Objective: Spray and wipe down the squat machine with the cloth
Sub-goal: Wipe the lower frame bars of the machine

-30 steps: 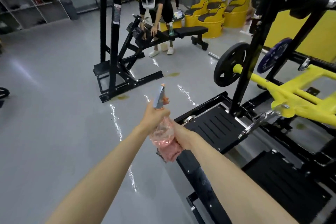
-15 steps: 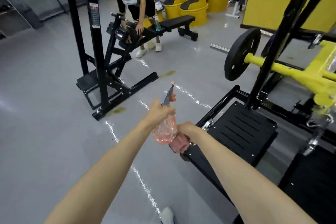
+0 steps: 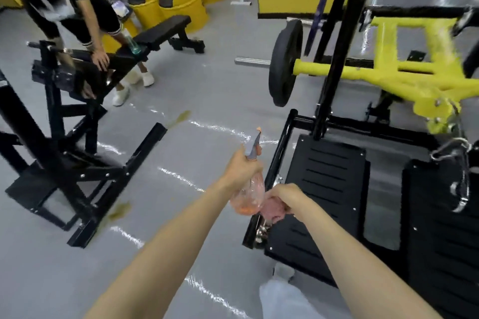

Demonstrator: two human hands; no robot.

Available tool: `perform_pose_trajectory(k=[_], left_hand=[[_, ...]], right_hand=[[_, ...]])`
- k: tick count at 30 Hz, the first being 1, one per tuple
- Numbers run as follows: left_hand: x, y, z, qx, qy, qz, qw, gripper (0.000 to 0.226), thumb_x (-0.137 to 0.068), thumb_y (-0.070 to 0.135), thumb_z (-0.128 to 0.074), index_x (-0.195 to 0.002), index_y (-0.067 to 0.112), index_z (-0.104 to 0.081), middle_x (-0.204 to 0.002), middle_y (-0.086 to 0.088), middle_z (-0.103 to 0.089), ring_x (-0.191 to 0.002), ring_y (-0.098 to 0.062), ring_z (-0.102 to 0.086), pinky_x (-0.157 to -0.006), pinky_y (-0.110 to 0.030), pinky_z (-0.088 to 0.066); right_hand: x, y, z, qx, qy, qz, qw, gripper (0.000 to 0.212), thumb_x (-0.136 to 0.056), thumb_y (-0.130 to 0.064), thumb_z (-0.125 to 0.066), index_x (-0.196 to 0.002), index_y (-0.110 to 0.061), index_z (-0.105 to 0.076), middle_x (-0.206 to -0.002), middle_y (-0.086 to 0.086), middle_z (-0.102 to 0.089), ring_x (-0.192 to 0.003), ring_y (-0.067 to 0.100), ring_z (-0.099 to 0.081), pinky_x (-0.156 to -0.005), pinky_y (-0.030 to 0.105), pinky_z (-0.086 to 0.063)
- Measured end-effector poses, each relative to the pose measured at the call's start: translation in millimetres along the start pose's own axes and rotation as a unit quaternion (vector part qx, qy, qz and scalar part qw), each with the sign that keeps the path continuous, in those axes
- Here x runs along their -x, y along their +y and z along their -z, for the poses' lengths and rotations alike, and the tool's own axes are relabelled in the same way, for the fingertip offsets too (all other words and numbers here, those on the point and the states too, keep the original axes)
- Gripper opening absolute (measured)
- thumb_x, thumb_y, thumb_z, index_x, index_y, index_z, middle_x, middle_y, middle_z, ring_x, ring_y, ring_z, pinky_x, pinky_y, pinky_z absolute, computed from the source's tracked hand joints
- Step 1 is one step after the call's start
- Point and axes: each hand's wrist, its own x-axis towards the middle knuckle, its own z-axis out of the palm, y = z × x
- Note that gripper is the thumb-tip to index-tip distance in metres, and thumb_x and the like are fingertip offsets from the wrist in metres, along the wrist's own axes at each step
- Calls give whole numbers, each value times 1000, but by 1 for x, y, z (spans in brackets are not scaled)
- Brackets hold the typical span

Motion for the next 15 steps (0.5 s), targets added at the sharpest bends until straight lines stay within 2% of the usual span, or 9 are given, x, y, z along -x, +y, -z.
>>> perform_pose_trajectory(k=[1,3,4,6,8,11,12,15], left_hand=[[-12,1,-3,-14,-8,0,1000,34,-76,-9,-53,-103,12,-57,-61,2,-39,-39,-4,-38,-43,-16,-36],[-33,4,-7,-34,-31,14,999,36,-75,-6,-55,-104,14,-58,-61,4,-42,-41,-6,-40,-46,-19,-37],[-46,7,-9,-39,-45,19,998,36,-74,-4,-56,-103,15,-59,-63,3,-44,-44,-9,-42,-48,-22,-38],[-70,14,-10,-45,-69,26,996,35,-70,-1,-57,-100,19,-58,-66,0,-47,-51,-15,-45,-53,-27,-40],[-93,18,-10,-66,-76,26,995,34,-66,6,-59,-94,25,-57,-66,1,-52,-54,-18,-49,-57,-31,-44],[-130,22,-13,-109,-87,25,990,34,-56,18,-58,-88,29,-58,-63,5,-55,-59,-20,-54,-63,-35,-48],[-145,25,-16,-116,-99,24,988,33,-55,18,-57,-87,27,-58,-62,6,-54,-59,-19,-52,-63,-34,-46],[-178,25,-20,-134,-121,32,983,39,-54,17,-56,-93,22,-58,-62,6,-50,-58,-17,-51,-63,-32,-45]], right_hand=[[-11,-9,3,0,14,-14,1000,14,-83,-13,-66,-72,-15,-57,-82,4,-61,-84,23,-60,-75,34,-53],[-28,-25,7,66,25,-58,996,24,-89,-25,-61,-72,-11,-52,-96,8,-66,-95,25,-64,-84,34,-53],[-38,-30,11,84,50,-58,994,29,-90,-30,-58,-71,-10,-49,-101,9,-67,-98,25,-64,-83,32,-52],[-46,-40,19,63,89,-20,994,28,-89,-23,-59,-66,-11,-49,-88,8,-65,-88,26,-61,-73,31,-47],[-47,-46,25,7,120,32,992,17,-88,-10,-57,-71,-8,-59,-79,9,-61,-85,26,-61,-70,32,-49],[-59,-54,34,-74,150,43,985,20,-91,-2,-45,-88,-11,-63,-97,11,-61,-88,30,-63,-59,38,-55],[-67,-59,38,-105,165,37,980,21,-92,-3,-43,-100,-12,-61,-107,10,-59,-92,28,-60,-57,34,-53],[-86,-56,47,-117,178,0,977,43,-95,-12,-46,-138,-13,-40,-132,9,-50,-111,24,-53,-82,30,-47]])
